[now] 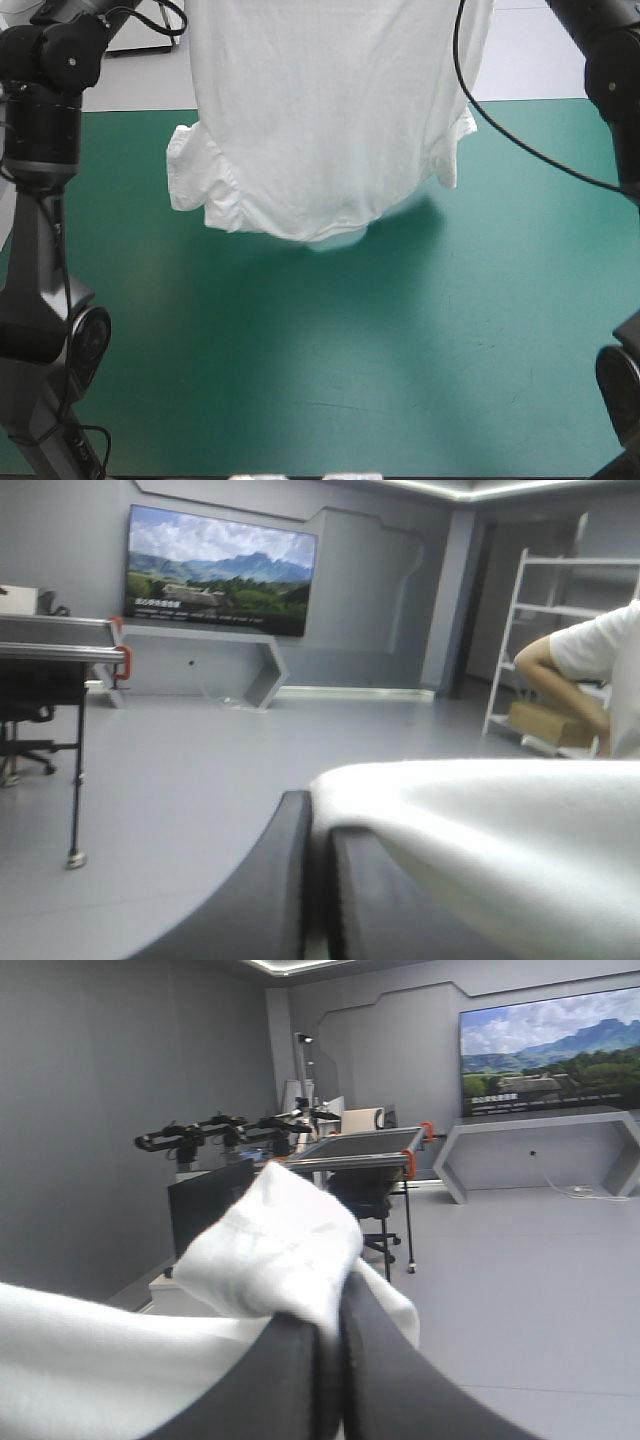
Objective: Fold the cloth
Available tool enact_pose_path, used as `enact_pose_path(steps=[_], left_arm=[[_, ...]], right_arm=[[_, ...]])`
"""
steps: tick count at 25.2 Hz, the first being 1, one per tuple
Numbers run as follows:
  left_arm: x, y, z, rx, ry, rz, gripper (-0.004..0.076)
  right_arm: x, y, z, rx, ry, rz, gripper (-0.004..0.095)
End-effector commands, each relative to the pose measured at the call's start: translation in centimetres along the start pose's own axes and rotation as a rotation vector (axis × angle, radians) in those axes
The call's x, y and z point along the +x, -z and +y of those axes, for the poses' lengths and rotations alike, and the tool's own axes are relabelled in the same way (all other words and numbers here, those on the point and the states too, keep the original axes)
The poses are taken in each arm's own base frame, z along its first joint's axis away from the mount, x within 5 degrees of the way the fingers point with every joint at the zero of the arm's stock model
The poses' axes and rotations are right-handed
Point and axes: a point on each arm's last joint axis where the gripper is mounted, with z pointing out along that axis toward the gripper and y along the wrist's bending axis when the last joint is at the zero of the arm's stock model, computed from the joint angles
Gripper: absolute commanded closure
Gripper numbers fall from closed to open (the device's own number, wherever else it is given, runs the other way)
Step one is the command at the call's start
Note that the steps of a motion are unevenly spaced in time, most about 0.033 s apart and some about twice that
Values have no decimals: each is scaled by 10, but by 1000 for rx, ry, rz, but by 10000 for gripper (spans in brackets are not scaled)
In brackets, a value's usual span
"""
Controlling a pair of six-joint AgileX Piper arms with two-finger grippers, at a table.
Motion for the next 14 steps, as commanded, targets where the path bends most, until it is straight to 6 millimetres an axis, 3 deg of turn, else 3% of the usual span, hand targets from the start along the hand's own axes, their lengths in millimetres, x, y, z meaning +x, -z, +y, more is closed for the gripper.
enact_pose_path(steps=[1,4,7,14], left_arm=[[-32,5,9,47,78,-318,734],[-26,-8,18,67,68,-400,734],[-18,-13,22,91,67,-362,734],[25,-25,20,231,12,5,734]], right_arm=[[-24,-9,-23,37,-15,-201,921],[-18,-30,-40,37,-11,-263,921],[-10,-35,-44,42,-3,-229,921],[34,-45,-50,48,16,121,921]])
